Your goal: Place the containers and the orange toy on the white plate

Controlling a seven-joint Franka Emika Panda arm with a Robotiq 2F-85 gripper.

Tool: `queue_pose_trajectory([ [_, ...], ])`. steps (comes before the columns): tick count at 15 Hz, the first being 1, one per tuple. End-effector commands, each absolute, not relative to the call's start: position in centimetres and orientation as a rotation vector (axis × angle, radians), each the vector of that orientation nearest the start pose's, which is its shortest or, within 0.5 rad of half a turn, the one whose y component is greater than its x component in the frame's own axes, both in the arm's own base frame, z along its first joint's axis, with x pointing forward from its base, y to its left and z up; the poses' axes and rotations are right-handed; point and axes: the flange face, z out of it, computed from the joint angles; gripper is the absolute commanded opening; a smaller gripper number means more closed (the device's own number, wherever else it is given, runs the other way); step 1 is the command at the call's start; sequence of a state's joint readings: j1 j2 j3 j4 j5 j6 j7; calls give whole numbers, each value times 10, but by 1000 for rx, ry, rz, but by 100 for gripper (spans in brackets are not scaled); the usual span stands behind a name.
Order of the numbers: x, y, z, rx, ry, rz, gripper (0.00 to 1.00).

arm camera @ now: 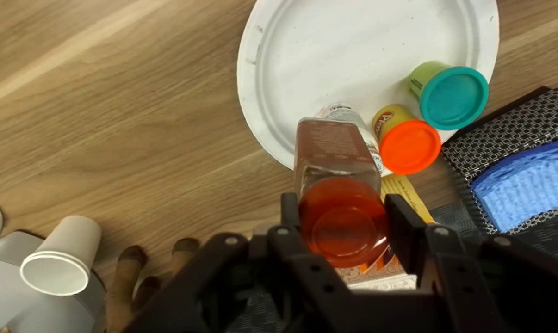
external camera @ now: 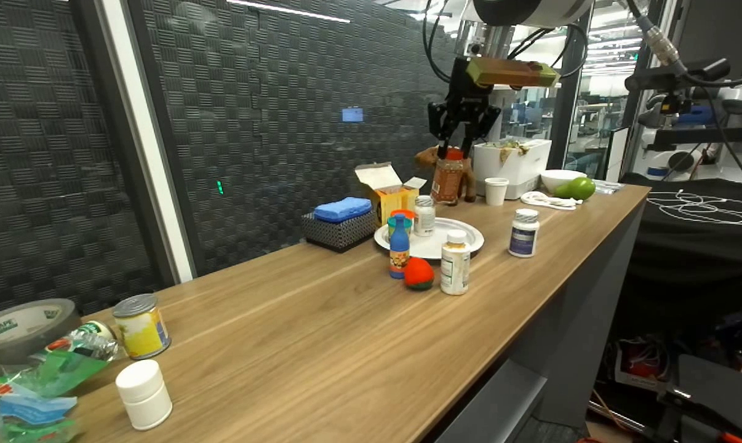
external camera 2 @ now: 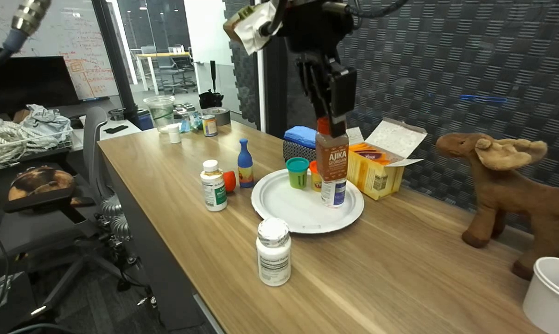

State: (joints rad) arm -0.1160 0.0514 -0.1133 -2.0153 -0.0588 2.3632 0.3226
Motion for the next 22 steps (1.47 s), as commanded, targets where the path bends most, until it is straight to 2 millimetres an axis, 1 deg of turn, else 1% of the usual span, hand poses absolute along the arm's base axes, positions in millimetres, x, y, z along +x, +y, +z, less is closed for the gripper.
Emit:
queue_pose_trajectory([
  [1, 582, -134, 464, -3034, 786, -490, 24],
  [9, 574, -135, 498, -3050, 781, -609, 24],
  [12, 566, -136, 505, -3100, 770, -616, 24],
  [14, 562, -134, 505, -3111, 760, -595, 24],
  [17, 561, -129, 495, -3082, 726, -526, 24],
  [22, 560, -127, 466, -3064, 716, -406, 24],
])
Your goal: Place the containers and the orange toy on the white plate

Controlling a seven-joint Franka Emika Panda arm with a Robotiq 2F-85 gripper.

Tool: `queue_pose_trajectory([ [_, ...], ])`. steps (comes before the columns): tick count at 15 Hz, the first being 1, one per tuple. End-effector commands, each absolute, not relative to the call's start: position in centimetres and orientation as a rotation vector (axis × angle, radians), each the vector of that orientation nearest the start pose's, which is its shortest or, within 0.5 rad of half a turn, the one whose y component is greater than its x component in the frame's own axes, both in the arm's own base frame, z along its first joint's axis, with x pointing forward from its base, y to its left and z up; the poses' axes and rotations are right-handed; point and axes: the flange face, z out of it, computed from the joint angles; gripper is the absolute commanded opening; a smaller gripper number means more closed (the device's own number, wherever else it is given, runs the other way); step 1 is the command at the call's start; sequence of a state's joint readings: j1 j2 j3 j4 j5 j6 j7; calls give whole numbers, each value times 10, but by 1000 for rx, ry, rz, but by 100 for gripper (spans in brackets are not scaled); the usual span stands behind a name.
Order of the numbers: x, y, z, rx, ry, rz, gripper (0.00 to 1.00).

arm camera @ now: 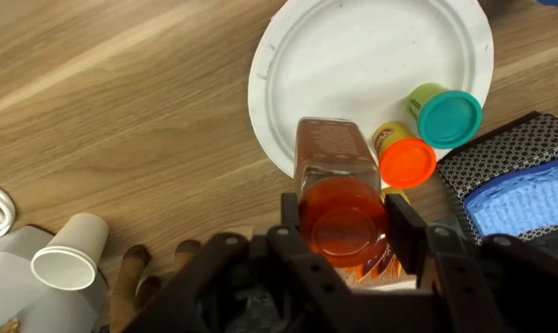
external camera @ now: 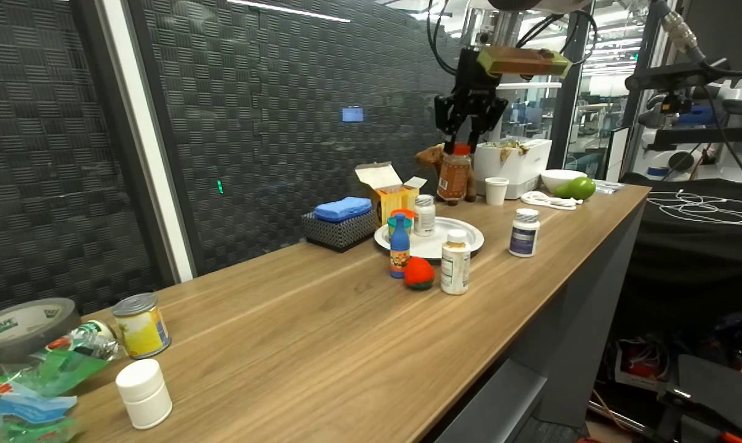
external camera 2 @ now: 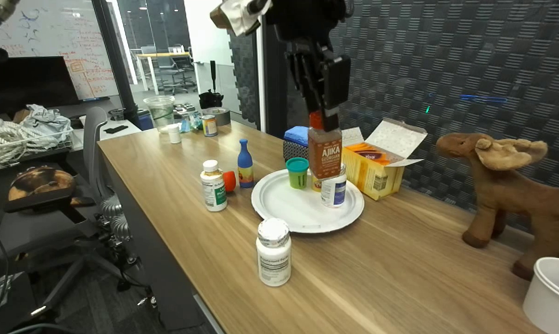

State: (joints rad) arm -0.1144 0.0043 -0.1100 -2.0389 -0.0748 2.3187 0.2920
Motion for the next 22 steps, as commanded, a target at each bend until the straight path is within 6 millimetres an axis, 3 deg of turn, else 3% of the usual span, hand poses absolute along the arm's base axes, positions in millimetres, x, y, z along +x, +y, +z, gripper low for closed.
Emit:
queue_pose_trajectory([
  [1, 559, -127, 462, -3067, 713, -392, 24],
  [5, 557, -128, 448, -3065, 700, -323, 24],
  [14, 574, -137, 406, -3061, 621, -271, 24],
  [22, 591, -146, 394, -3091, 590, -274, 24],
])
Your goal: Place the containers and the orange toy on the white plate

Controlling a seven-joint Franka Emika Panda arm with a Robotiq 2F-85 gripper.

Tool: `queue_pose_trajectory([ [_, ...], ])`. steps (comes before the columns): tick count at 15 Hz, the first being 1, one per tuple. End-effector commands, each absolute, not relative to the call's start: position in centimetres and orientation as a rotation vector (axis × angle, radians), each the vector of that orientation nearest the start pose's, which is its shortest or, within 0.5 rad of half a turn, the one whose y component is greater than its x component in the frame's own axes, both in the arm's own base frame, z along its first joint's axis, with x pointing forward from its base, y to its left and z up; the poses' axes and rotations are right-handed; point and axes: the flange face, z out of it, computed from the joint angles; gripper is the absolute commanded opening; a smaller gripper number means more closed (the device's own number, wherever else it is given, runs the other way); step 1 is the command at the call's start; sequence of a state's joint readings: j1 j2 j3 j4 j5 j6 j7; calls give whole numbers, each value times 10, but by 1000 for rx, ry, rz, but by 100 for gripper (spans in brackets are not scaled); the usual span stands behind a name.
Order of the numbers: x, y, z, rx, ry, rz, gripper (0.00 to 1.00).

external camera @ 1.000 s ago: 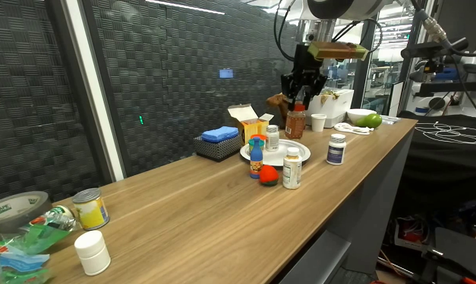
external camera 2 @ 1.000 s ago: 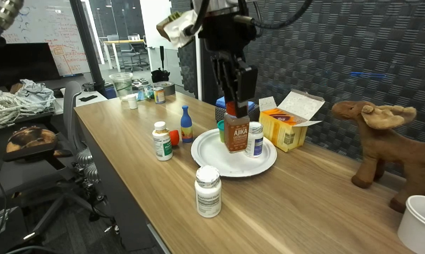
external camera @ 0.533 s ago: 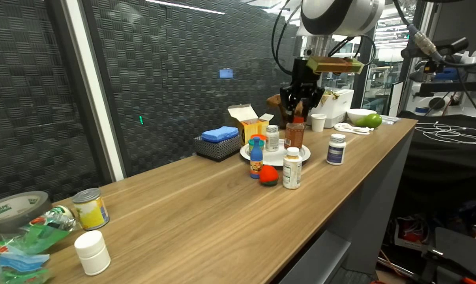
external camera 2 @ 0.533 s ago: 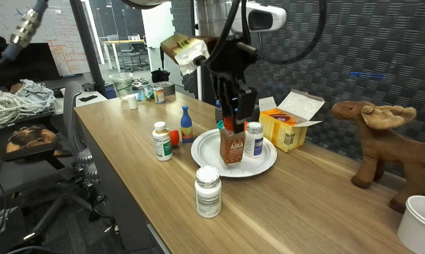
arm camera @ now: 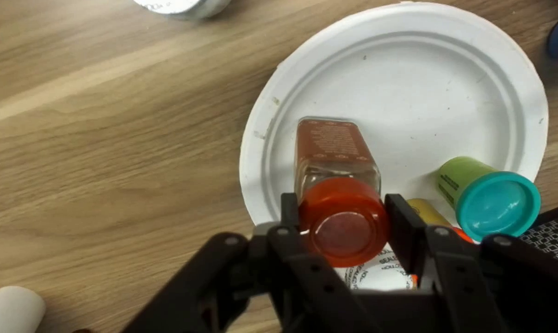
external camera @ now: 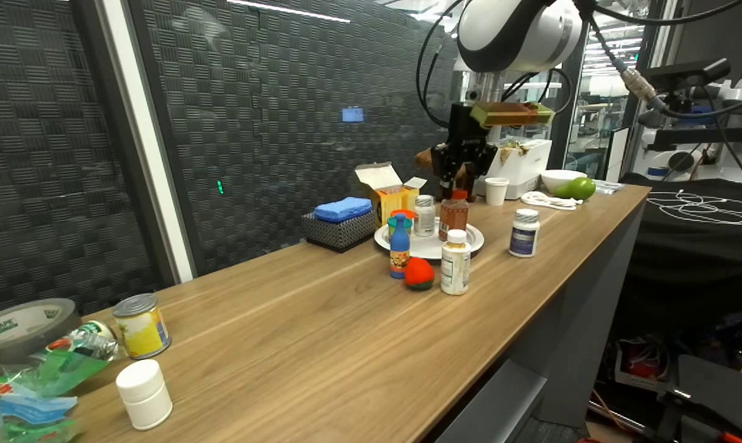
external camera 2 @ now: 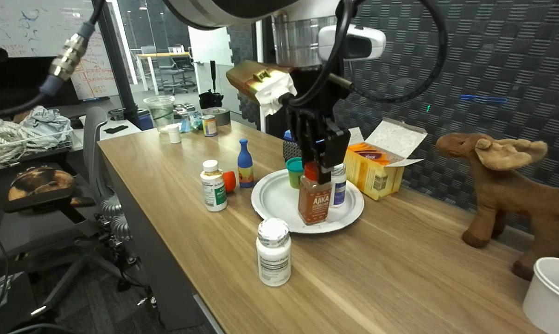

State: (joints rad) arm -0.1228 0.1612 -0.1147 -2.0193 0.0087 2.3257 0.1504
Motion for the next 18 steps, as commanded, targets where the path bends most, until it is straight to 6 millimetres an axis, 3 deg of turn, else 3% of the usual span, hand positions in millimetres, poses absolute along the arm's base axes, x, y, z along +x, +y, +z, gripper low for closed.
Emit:
queue_pose_trajectory([
  [1, 592, -147, 393, -3097, 587, -274, 24],
  [6, 596, -150, 393, -3115, 570, -273, 24],
  [7, 595, -149, 395, -3120, 562, -271, 74],
  [8, 594, -148, 397, -3122, 558, -274, 75],
  [11, 584, -140, 418, -3111, 559, -320, 95],
  [12, 577, -138, 427, -3113, 567, -348, 100],
  [15, 551, -134, 450, -3097, 611, -403, 100],
  [18, 521, -137, 454, -3060, 679, -392, 100],
])
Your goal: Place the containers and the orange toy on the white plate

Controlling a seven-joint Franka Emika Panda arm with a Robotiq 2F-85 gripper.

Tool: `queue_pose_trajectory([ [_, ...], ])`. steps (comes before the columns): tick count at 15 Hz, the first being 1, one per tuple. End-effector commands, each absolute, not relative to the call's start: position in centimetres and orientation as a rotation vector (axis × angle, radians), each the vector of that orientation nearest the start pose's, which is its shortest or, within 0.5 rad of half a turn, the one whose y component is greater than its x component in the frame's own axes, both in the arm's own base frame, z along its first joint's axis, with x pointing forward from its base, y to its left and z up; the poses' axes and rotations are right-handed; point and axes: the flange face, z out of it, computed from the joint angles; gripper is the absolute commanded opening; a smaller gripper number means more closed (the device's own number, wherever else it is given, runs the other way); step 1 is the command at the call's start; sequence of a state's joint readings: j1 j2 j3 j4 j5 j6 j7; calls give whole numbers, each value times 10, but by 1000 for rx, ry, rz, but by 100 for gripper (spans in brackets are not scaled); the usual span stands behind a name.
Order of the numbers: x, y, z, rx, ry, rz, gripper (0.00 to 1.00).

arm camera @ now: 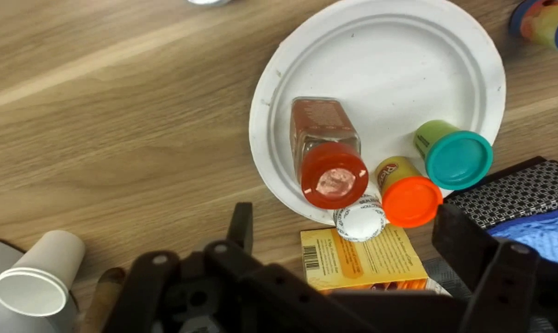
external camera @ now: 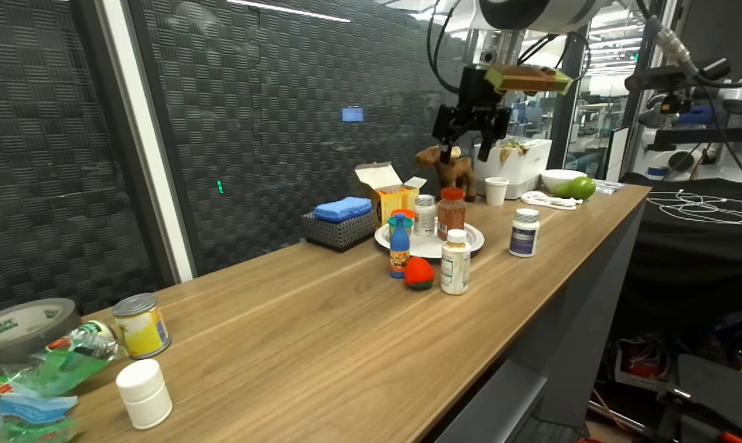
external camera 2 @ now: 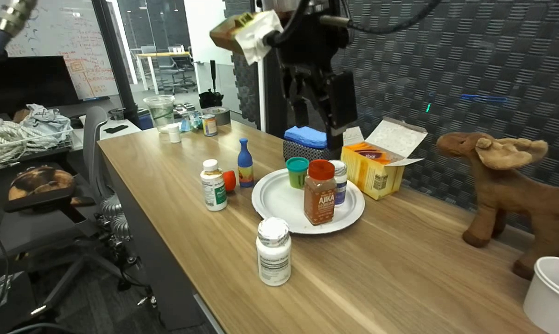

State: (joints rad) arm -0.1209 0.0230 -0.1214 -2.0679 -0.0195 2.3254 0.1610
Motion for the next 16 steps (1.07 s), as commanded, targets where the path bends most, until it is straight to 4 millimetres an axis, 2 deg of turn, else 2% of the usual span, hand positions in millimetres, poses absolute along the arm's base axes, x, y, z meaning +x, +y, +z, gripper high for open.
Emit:
queue_pose_trajectory([
  [1, 511, -139, 452, -3057, 701, -381, 100],
  [4, 486, -149, 439, -3049, 748, -350, 100],
  [7, 472, -162, 426, -3052, 781, -300, 100],
  [11, 462, -175, 408, -3045, 811, -224, 100],
  [16, 463, -175, 390, -3037, 799, -147, 100],
])
